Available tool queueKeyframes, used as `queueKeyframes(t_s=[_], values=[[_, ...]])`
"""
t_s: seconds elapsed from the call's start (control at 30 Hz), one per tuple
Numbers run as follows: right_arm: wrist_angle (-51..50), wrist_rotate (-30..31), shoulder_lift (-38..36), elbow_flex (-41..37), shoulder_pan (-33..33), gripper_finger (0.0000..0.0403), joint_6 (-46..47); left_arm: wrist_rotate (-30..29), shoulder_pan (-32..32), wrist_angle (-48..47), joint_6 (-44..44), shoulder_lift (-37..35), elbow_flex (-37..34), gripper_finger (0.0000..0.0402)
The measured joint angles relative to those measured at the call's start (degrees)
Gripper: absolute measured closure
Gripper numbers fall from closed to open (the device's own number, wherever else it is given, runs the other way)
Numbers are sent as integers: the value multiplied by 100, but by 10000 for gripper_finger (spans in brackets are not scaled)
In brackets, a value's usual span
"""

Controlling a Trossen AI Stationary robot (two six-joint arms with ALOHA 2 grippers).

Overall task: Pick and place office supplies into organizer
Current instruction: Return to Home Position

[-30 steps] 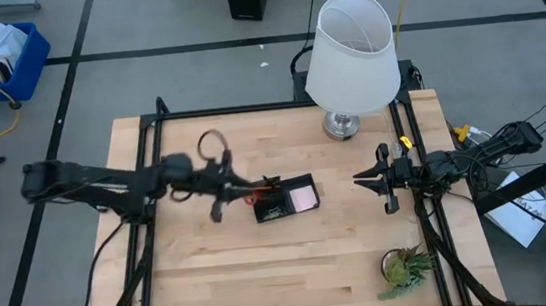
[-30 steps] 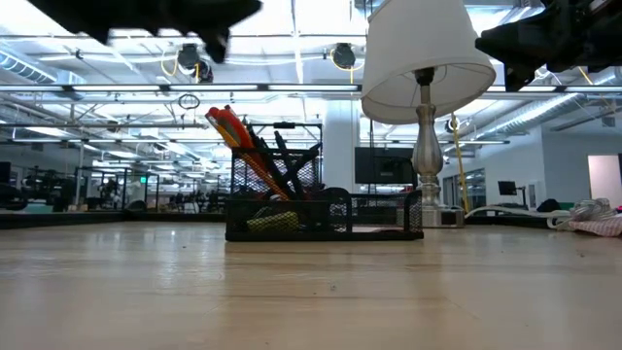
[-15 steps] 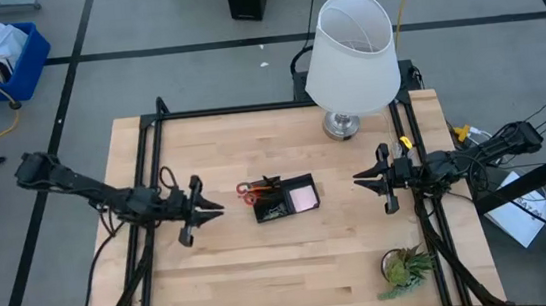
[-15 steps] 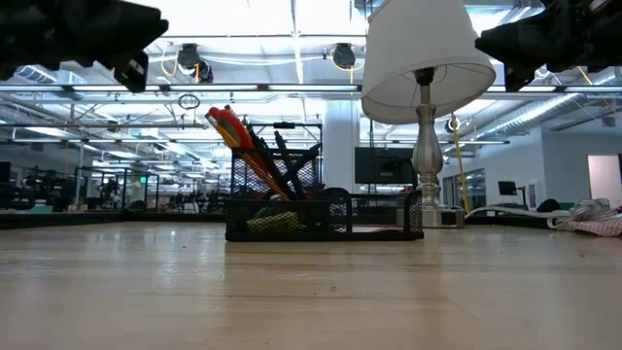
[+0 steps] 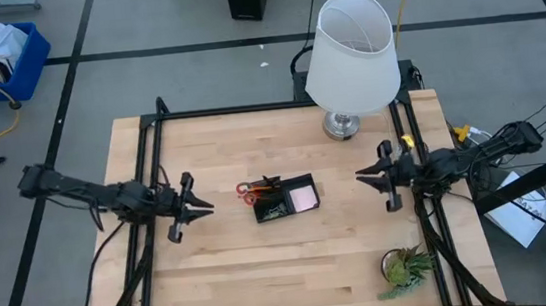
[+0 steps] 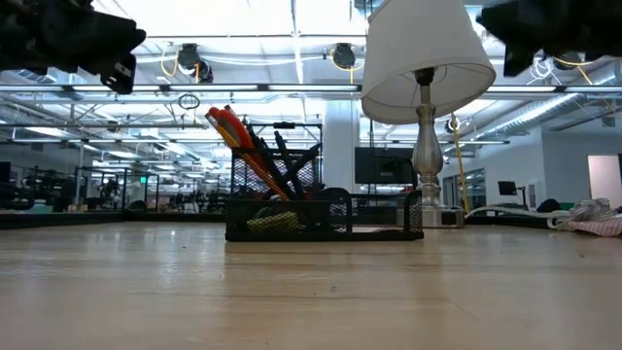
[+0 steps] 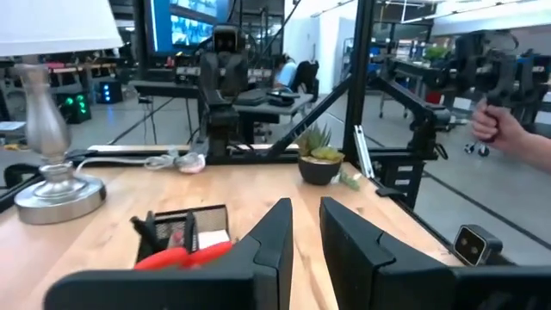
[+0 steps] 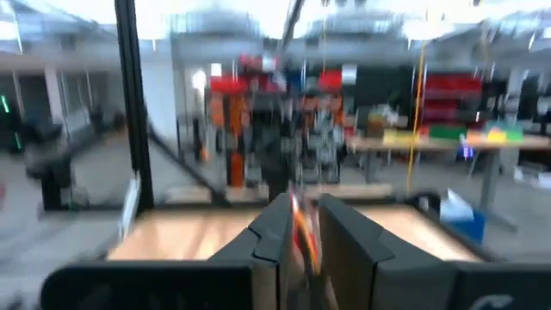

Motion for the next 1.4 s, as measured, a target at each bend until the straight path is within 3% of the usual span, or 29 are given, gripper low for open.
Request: queueKeyframes(t_s=[0.2,0.33,0.53,0.63,0.83,0.97,1.2,1.4], values=[[686,9,-277,2,-48,348,-483,211,249,-419,63,-670,0,337],[46,9,-613,2,-39,348,-490,883,538,-660,-80,-1152,0,337],[-430,63,-814,-154,-39,348,-473,998,780,-1861,-177,-2061,2,337],[-671,478,-1103,-235,-37,348,-497,940,842,-2074,-205,-2533,2,337],[-883,1218,-1624,-847,-39,348,-878,627,846,-2236,115,-2411,-14,337],[-1089,1227,-1726,-1010,-40,348,-937,603,845,-2359,205,-2378,-37,337],[-1081,1220,-1682,-1021,-37,348,-512,-30,848,-2392,-10,-2242,-37,337],[-1069,1222,-1682,-1028,-37,348,-510,-97,846,-2461,-52,-2136,-39,337]])
